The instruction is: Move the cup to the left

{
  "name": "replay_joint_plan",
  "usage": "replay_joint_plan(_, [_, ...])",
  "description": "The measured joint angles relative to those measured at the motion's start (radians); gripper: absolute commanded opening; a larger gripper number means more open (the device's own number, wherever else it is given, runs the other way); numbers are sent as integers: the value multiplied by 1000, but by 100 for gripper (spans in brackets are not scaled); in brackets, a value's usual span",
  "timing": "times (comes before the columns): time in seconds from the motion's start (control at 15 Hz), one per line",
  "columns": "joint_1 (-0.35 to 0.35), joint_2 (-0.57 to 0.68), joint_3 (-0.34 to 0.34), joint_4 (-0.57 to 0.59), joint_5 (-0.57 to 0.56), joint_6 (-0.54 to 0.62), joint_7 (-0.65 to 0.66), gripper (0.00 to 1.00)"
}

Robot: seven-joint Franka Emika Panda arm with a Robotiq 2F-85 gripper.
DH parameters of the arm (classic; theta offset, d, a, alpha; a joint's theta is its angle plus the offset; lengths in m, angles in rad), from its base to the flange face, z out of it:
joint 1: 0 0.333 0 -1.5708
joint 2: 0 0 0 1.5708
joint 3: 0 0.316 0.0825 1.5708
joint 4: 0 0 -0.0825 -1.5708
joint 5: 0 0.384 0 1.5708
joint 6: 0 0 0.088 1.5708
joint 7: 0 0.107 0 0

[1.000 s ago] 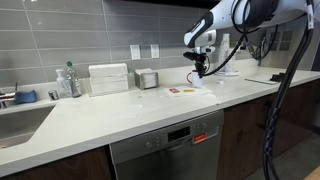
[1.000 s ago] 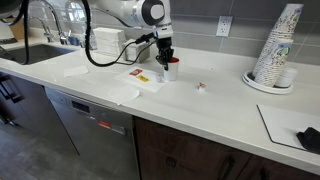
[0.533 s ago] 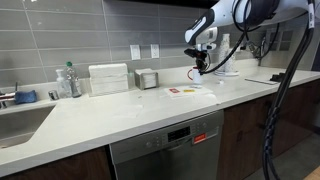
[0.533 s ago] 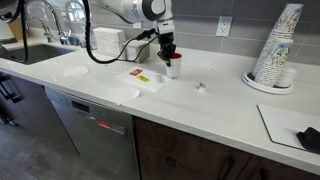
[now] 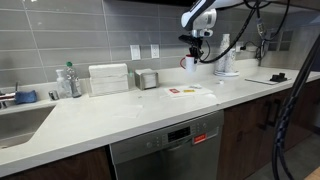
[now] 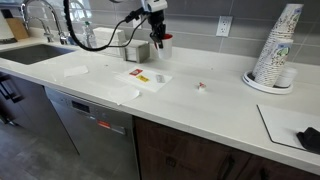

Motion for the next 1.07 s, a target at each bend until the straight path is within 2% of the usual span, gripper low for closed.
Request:
replay_joint_plan(0.47, [84, -242, 54, -303, -19, 11, -231, 2])
replay_joint_plan(0.87, [128, -431, 111, -554, -50, 73, -437, 2])
replay_joint_plan(0.93, [132, -454, 123, -584, -51, 77, -477, 10])
replay_joint_plan(1.07, [138, -491, 144, -627, -46, 86, -545, 10])
